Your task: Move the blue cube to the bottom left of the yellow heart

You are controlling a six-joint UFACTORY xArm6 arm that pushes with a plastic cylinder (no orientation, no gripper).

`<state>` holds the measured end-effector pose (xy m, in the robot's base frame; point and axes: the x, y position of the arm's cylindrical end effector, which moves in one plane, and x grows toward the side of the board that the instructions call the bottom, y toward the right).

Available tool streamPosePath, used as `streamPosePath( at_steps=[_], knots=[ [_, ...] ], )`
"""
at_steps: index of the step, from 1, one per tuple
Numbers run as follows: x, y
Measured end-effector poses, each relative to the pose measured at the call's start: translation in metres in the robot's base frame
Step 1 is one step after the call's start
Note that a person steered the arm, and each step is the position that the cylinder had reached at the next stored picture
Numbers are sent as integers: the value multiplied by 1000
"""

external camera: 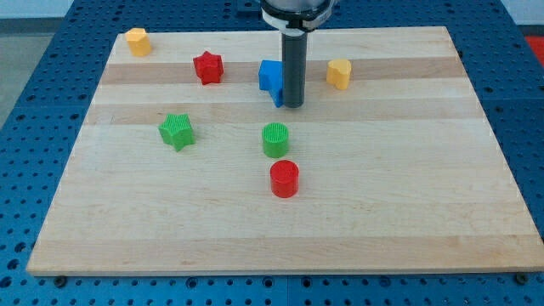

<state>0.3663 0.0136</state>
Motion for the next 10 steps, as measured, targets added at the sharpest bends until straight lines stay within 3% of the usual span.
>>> streamPosePath(
  at_steps=[4, 5, 8, 10],
  knots=[
    [14, -94],
    [11, -95],
    [-51, -91],
    [-67, -55]
  ],
)
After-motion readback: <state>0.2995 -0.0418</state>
